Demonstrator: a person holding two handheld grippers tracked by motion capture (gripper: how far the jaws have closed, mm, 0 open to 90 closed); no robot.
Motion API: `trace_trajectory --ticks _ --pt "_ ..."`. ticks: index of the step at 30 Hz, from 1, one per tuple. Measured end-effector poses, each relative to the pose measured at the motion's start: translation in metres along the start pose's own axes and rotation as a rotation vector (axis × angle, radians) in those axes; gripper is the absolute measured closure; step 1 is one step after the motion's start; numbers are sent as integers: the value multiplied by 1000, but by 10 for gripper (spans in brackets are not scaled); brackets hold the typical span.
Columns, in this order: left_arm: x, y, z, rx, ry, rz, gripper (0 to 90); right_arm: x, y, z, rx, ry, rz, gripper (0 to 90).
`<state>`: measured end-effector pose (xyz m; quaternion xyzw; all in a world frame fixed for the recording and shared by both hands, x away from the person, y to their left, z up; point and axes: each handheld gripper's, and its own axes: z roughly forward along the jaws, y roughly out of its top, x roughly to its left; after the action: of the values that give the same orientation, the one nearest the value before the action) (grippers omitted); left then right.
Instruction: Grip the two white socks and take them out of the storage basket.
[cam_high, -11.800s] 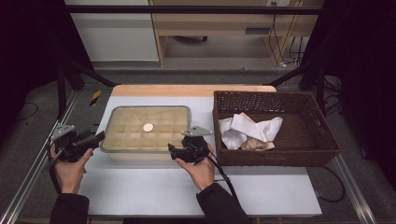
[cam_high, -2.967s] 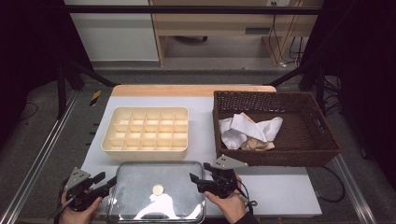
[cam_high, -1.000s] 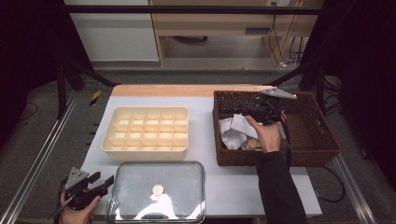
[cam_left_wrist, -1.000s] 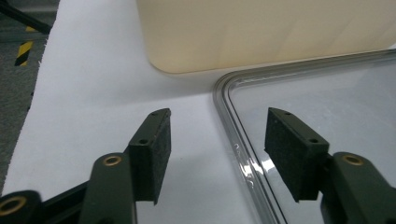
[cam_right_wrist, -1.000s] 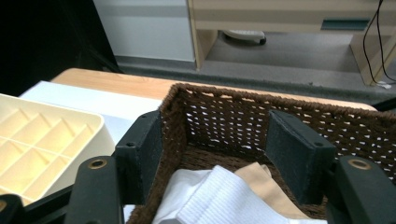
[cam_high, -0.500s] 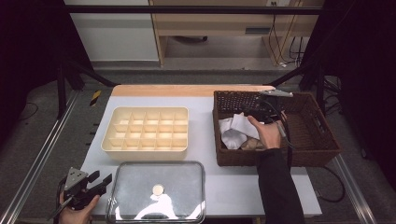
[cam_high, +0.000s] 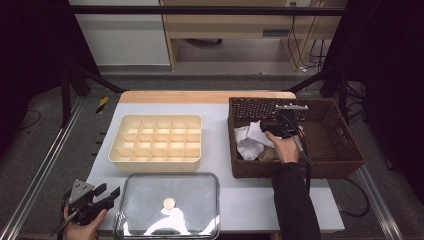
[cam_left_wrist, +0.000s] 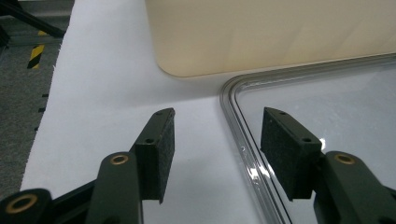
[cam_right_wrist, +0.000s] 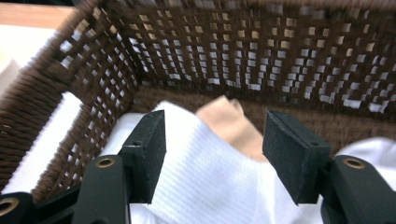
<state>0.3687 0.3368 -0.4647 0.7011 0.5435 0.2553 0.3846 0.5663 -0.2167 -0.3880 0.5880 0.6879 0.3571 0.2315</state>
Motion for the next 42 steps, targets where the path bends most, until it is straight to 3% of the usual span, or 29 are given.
trace_trajectory --ticks 2,9,16,20,28,33,38,42 --pt "0 0 0 1 0 1 443 -2 0 0 0 -9 25 395" --pt "-1 0 0 -2 -1 0 446 -6 -1 5 13 -49 3 403" --pt "-1 0 0 -2 0 7 447 -9 -8 20 96 -81 -20 395" --pt "-1 0 0 -1 -2 12 448 -11 -9 25 143 -108 4 377" --pt "-2 0 0 -1 -4 9 450 -17 -14 31 195 -107 16 415" --pt "-2 0 0 -2 -2 14 451 -19 -15 35 243 -77 43 542" --pt "-2 0 0 -1 -2 14 451 -18 -15 38 278 -43 31 734" --pt "-2 0 0 -1 0 17 451 -18 -14 37 277 -28 44 840"
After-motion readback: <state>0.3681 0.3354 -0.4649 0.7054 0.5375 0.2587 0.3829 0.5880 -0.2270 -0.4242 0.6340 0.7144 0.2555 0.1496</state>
